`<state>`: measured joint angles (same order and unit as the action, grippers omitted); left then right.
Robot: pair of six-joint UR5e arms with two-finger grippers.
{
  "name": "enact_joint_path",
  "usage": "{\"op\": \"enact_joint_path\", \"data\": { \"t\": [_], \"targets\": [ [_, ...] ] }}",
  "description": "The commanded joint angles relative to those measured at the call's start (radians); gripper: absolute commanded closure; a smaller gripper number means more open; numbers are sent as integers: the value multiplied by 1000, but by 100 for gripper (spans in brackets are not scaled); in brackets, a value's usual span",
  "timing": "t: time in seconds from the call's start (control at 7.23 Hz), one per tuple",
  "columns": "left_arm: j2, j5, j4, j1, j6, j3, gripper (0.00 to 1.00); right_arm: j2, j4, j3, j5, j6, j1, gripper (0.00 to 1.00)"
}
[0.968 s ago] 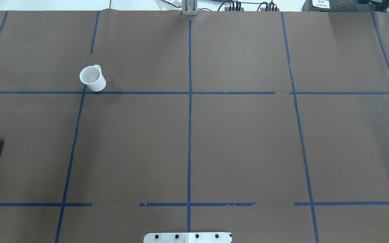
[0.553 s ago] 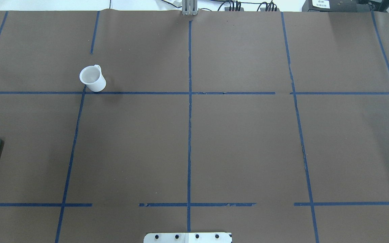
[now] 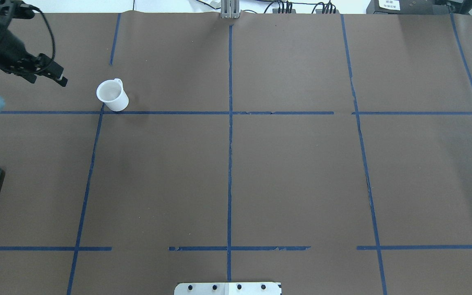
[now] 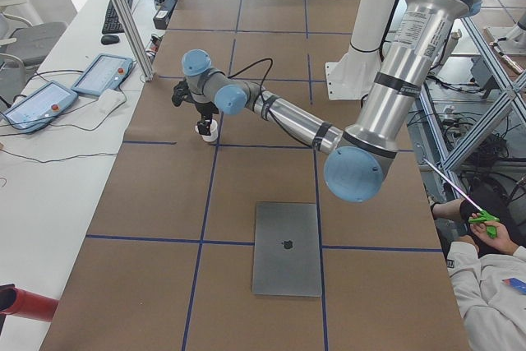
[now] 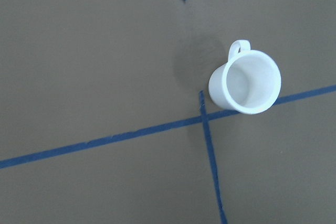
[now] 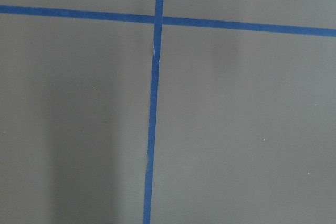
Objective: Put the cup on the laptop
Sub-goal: 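Move the left gripper over the white mug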
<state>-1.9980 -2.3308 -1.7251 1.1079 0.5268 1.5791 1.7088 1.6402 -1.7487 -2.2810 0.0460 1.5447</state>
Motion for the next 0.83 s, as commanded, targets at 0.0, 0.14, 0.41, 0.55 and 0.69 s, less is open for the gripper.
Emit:
{"op": "enact_joint_path", "data": {
  "t": [0.0, 0.14, 0.41, 0.55, 0.69],
  "targets": [
    [-163, 108, -8, -45, 9, -199, 0, 0, 0, 0, 0, 0, 0, 0],
    [-230, 111, -23, -51, 10, -300, 0, 0, 1, 0, 0, 0, 0, 0],
    [-321, 114, -190, -100, 117, -506, 0, 0, 1, 0, 0, 0, 0, 0],
    [-337, 116, -267, -121, 162, -574, 0, 0, 1, 0, 0, 0, 0, 0],
    [-338, 148, -272, -141, 174, -583, 1, 0, 0, 0, 0, 0, 0, 0]
  ]
}}
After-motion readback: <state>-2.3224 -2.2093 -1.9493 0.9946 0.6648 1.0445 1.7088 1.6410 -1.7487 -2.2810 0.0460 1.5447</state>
